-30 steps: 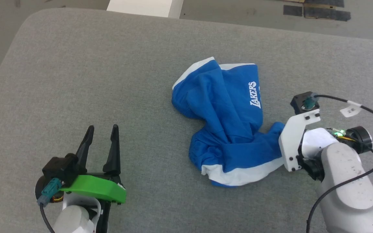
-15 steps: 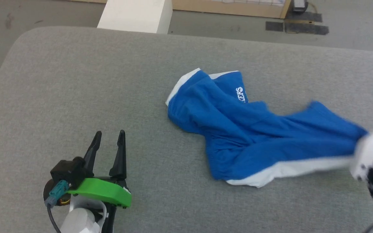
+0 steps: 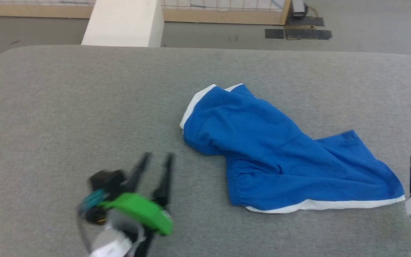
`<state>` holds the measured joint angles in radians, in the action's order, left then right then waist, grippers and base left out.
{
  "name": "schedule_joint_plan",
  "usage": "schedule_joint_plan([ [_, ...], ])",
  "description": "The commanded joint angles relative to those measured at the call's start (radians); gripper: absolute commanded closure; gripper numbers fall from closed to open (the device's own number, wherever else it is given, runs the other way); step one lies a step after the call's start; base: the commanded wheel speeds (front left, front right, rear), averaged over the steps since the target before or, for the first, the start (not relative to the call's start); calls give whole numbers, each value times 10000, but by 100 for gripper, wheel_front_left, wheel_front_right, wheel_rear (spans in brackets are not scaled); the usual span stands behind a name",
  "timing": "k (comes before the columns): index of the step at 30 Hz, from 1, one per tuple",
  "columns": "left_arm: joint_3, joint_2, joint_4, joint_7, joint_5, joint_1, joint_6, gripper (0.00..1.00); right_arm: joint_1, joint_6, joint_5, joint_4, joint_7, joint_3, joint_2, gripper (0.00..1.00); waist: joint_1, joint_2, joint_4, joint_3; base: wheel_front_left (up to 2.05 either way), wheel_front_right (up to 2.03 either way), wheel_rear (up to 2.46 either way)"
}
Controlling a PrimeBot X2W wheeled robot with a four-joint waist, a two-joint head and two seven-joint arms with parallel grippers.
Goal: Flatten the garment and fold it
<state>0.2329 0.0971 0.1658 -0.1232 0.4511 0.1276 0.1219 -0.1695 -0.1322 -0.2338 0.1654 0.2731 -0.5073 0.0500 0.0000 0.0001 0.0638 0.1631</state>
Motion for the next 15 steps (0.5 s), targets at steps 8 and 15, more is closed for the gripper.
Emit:
schedule_joint_plan([
  [8,2517,-82,17,4561,1131,1176,81,0,301,15,-250,682,-607,428,3,0,0,-1,-1085,210,0,0,0],
  [15,2779,265,592,5809,797,1217,-574,0,213,15,-362,941,-943,547,3,0,0,-1,-1682,469,0,0,0],
])
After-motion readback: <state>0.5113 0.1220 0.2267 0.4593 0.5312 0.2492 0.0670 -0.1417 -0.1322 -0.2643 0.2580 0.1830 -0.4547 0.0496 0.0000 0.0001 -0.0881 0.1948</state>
